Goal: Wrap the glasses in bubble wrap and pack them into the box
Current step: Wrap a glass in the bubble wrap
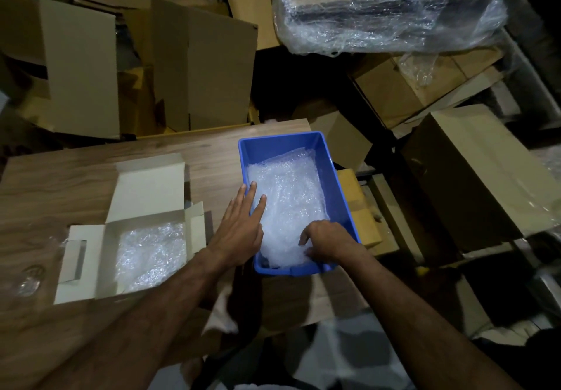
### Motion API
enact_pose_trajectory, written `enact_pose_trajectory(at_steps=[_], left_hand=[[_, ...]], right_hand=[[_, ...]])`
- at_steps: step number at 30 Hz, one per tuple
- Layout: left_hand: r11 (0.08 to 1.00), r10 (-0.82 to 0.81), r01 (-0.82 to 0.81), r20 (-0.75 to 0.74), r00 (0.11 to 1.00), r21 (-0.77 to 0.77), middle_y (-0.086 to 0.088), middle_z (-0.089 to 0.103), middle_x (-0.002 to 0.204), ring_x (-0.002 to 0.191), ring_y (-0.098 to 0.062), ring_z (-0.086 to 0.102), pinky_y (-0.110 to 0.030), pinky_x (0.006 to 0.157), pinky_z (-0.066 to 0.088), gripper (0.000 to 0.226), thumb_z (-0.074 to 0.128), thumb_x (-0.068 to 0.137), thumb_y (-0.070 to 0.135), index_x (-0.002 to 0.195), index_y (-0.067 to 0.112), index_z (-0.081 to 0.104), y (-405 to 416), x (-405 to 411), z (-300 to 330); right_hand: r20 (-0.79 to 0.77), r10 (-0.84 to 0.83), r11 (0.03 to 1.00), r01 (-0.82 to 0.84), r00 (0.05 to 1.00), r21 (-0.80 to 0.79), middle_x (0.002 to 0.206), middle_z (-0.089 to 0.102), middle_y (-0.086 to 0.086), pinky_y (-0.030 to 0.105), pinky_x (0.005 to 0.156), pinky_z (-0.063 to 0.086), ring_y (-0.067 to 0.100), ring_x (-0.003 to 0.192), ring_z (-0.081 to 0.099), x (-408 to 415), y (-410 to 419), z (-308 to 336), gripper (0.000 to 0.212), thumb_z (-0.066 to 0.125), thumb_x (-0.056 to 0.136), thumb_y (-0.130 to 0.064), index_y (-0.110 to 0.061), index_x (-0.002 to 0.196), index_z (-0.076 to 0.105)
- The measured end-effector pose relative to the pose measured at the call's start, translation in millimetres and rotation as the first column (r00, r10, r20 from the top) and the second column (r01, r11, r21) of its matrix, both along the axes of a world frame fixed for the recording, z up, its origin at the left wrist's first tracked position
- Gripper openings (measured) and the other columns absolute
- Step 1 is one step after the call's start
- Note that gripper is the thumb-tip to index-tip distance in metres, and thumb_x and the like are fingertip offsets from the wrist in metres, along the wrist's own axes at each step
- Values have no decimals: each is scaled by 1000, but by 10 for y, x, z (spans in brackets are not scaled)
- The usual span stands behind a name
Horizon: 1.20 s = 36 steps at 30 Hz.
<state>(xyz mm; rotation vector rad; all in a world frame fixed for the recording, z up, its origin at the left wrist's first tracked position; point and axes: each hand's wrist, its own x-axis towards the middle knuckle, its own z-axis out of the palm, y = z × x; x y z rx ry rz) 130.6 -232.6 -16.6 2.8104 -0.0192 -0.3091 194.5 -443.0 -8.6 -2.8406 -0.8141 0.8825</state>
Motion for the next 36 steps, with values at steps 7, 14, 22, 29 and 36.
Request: enact_pose_trajectory(at_steps=[7,14,22,29,36], left_hand=[[999,24,-23,-20,1000,22,-7,-28,165,151,-25,-29,-37,117,-14,72,41,104,25,162,21,-1,24,-12,-6],[999,28,-28,0,1000,-31,-6,-28,165,148,-22,-33,-35,118,-14,83,48,97,20,162,23,-4,-34,14,-21],[998,50,-50,-7,999,-26,-6,-29,165,152,-24,-27,-38,121,-13,98,60,95,42,161,29,-10,-29,67,14],[995,83,-80,42,996,-66,-5,-26,166,153,-23,-23,-38,121,-14,105,66,90,50,161,30,-10,-47,83,12],[988,19,4,144,989,-156,3,1,169,155,-17,-7,-41,125,-2,59,51,102,44,157,40,28,-32,67,205]], right_hand=[[102,-227,856,149,968,495,106,72,-4,37,82,54,18,100,65,-51,-115,41,16,57,87,-35,-23,92,67],[334,-97,888,-70,938,455,89,63,0,34,58,38,26,75,60,-97,-189,109,7,49,96,-20,-23,102,48],[285,-148,838,-33,947,544,132,66,-2,27,97,49,16,117,61,-180,-180,114,38,68,80,-27,-18,117,70],[339,-205,801,-41,918,597,114,66,4,37,75,59,21,96,64,-202,-142,149,62,67,79,4,-15,137,57],[568,-205,793,-204,797,573,144,56,11,38,101,44,26,122,57,-347,-197,273,38,79,78,-15,-16,114,68]])
